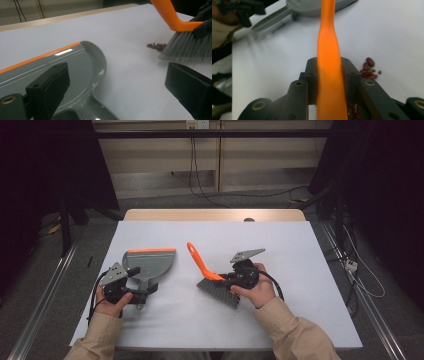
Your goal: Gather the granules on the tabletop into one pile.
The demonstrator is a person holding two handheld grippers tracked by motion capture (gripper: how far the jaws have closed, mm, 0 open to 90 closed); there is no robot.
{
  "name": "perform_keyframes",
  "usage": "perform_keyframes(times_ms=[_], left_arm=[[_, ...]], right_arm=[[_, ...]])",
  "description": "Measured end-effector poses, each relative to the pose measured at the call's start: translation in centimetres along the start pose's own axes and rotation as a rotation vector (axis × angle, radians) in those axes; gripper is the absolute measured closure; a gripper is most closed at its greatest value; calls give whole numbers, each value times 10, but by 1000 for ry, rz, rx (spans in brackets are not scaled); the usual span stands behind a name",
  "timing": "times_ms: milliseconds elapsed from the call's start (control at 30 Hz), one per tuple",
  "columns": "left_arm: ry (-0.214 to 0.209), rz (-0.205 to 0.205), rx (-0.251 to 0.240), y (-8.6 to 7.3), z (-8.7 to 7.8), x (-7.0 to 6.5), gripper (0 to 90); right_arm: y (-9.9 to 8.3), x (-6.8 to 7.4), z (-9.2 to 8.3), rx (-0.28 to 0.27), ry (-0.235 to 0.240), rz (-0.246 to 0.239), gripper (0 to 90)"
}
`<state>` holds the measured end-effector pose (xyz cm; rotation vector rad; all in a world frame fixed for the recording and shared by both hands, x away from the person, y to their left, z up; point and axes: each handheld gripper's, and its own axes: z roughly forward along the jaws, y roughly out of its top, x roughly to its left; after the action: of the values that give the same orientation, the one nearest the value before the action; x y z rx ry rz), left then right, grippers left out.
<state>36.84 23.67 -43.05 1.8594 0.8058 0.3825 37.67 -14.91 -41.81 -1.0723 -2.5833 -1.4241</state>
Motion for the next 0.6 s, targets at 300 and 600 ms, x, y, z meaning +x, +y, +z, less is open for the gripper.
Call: perform_keyframes(times_ms=[300,600], left_arm=[[0,0,-3,0,0,1,56],[-2,0,-3,0,0,1,56]], right_arm=[[3,-11,9,19,-42,-30,712],[21,-13,-12,-78,-30,-31,712]])
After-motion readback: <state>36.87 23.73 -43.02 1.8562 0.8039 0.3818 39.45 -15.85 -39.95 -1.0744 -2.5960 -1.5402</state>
